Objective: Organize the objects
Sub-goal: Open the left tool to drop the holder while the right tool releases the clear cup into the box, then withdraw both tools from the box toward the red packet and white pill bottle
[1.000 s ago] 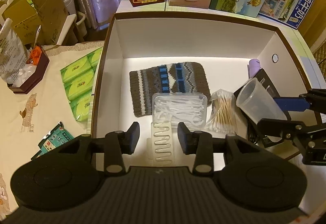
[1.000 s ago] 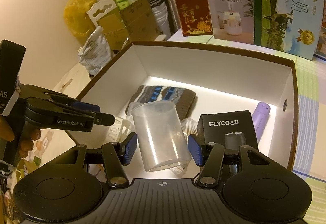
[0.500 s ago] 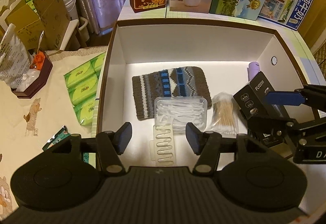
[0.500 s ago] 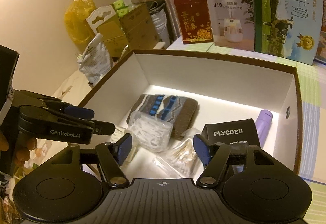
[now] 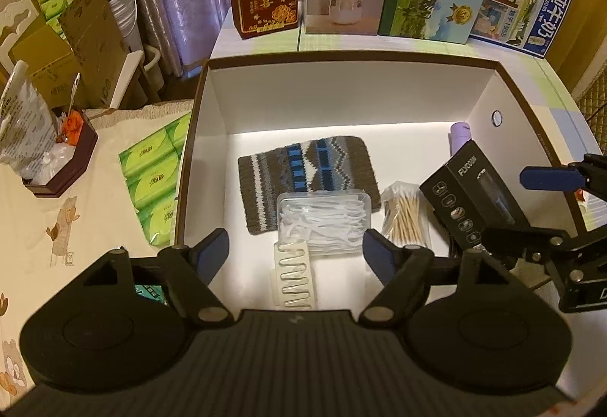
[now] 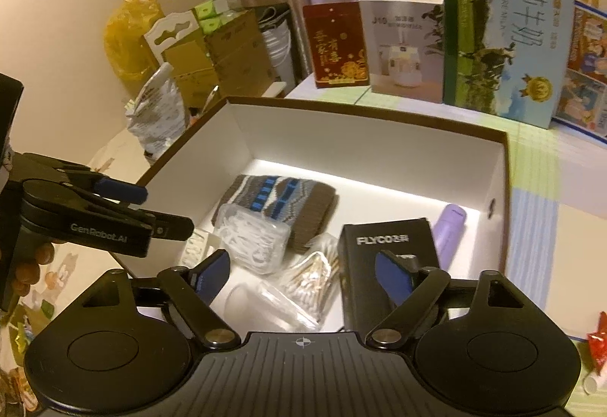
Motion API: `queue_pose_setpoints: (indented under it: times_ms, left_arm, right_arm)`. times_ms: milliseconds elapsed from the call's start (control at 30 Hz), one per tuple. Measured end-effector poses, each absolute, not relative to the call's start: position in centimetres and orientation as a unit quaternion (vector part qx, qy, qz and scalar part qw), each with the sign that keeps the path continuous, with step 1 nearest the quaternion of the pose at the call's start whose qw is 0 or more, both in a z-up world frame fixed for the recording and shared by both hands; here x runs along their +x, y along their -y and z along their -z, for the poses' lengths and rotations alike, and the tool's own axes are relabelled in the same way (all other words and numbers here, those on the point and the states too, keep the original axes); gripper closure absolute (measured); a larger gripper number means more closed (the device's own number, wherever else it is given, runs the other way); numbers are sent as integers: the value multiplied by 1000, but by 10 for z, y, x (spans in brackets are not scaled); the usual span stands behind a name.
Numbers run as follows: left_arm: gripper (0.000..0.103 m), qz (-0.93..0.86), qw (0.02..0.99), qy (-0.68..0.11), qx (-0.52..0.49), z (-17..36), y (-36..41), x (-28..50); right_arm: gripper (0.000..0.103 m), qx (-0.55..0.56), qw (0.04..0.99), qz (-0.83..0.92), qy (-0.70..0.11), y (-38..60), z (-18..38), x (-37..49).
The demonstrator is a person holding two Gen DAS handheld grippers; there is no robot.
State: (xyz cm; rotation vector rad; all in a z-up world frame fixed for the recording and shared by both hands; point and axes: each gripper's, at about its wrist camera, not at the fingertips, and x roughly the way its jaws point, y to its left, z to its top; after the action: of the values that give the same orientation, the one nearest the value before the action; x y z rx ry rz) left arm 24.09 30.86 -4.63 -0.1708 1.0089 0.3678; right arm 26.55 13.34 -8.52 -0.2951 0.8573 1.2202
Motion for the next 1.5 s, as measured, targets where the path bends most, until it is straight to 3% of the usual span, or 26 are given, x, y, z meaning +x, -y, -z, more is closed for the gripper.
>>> queue_pose_setpoints:
  times_ms: [833, 1500]
  left_arm:
    - [22, -157, 879, -444, -78, 12, -240, 218]
    - [22, -93, 883, -449, -99, 13, -117, 206]
  right_arm:
    - [15, -98, 757, -524, -379, -45, 58, 264]
    - [14, -65, 784, -465, -407, 97, 55, 279]
